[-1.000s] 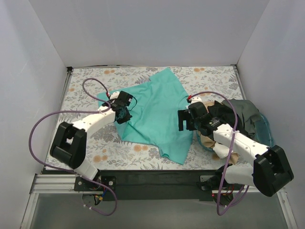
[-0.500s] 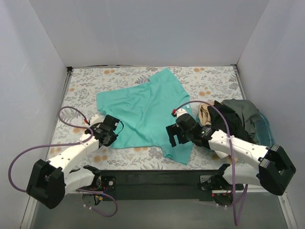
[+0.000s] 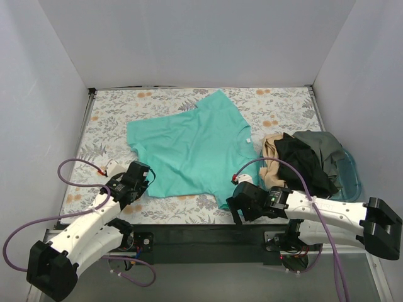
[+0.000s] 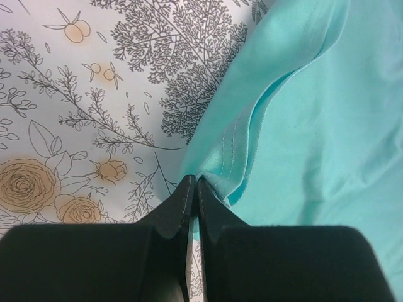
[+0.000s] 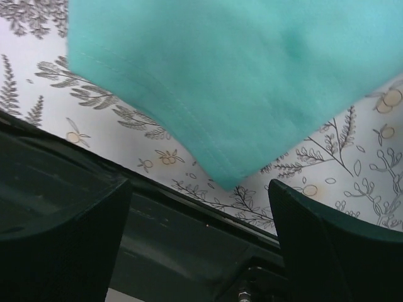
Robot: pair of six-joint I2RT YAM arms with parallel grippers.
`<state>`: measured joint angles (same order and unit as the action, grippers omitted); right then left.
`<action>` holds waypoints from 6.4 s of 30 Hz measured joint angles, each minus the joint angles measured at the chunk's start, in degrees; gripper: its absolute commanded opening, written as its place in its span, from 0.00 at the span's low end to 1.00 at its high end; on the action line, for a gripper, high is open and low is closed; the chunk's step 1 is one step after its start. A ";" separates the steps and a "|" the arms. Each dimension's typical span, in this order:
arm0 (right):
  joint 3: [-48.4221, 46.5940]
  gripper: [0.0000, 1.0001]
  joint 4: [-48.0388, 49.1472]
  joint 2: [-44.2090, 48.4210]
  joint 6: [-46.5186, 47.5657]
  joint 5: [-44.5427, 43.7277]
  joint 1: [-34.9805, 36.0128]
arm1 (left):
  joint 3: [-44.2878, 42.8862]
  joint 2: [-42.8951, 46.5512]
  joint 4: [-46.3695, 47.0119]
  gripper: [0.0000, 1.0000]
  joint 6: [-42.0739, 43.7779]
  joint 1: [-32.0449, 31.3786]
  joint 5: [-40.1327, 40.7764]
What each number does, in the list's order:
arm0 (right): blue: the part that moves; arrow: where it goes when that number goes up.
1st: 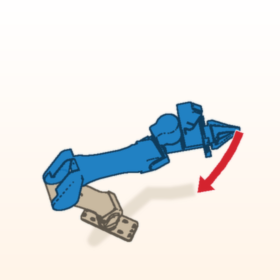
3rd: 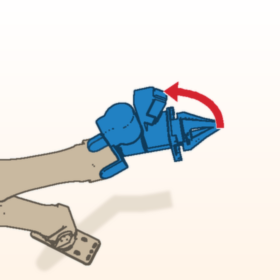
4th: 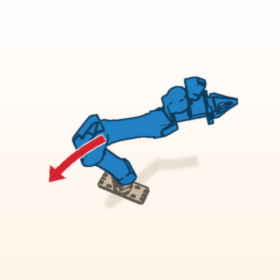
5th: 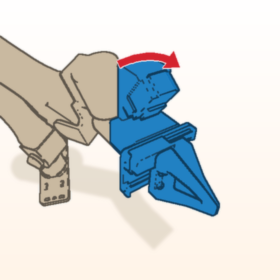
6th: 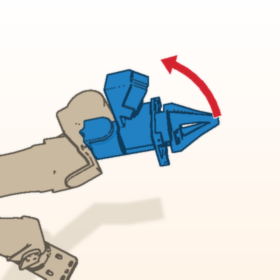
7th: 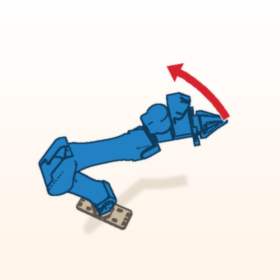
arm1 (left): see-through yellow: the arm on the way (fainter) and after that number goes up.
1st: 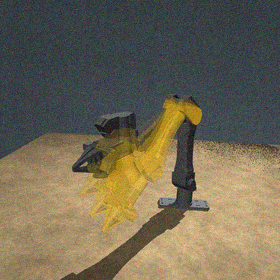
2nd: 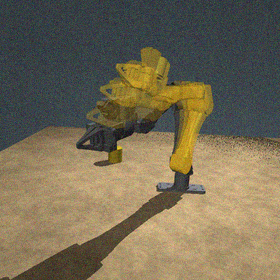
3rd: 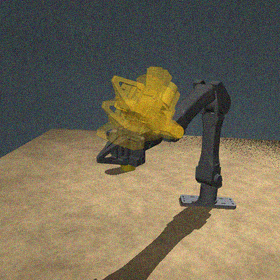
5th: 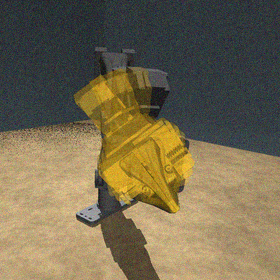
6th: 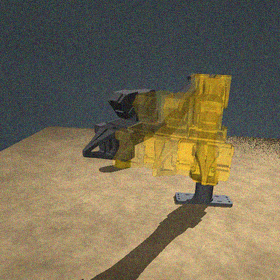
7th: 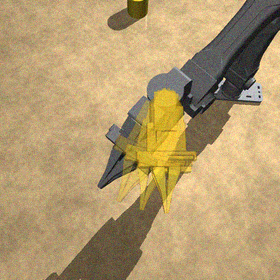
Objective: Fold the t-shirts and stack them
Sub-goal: Flatten the tshirt out
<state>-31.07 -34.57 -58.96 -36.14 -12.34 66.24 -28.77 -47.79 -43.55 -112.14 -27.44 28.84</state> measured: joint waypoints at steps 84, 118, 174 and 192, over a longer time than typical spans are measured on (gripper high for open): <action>-78.73 0.01 12.11 -2.95 37.16 8.59 -28.37 | -66.12 -1.88 7.80 0.00 25.70 0.72 14.43; -48.76 0.98 15.08 -39.21 28.65 16.04 -38.45 | -34.71 -41.77 14.86 0.93 26.77 22.05 -1.77; -85.26 0.98 12.79 -79.19 29.05 19.17 -51.49 | -57.64 -73.35 27.82 0.97 31.21 24.24 -20.46; -26.49 0.98 21.68 -18.73 23.15 14.21 -39.50 | -16.52 -14.60 10.51 0.97 14.97 24.50 -6.75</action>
<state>-57.56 -12.88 -77.69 -12.99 1.87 26.74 -45.30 -62.39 -33.04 -97.17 -2.94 22.09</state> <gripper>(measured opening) 0.983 0.970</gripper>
